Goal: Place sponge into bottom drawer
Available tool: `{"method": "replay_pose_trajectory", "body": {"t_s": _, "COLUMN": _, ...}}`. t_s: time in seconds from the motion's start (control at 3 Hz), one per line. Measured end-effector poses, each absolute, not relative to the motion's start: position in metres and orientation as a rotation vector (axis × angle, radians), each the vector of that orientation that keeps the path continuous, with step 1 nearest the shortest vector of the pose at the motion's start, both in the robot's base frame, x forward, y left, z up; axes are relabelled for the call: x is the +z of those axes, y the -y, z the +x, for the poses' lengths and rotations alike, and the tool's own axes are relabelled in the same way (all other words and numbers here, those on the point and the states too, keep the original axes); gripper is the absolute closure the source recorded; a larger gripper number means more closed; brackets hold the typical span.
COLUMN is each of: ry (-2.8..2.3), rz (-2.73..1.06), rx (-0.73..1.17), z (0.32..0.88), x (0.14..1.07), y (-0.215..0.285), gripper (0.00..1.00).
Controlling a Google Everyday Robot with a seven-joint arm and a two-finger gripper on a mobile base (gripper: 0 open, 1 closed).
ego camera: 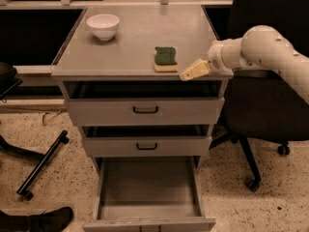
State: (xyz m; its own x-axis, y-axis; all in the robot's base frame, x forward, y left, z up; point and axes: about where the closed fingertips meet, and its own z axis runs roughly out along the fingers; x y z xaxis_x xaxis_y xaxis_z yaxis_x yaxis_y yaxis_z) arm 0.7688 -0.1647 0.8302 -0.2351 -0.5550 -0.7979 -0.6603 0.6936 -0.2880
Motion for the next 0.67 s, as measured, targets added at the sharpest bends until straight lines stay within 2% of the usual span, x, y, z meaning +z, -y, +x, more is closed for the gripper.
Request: {"method": "replay_pose_trajectory", "body": {"t_s": 0.67, "ry": -1.89, "rz": -0.941, "rx": 0.209, "z": 0.785, "x": 0.8259, "y": 0.1541, "gripper": 0.0}}
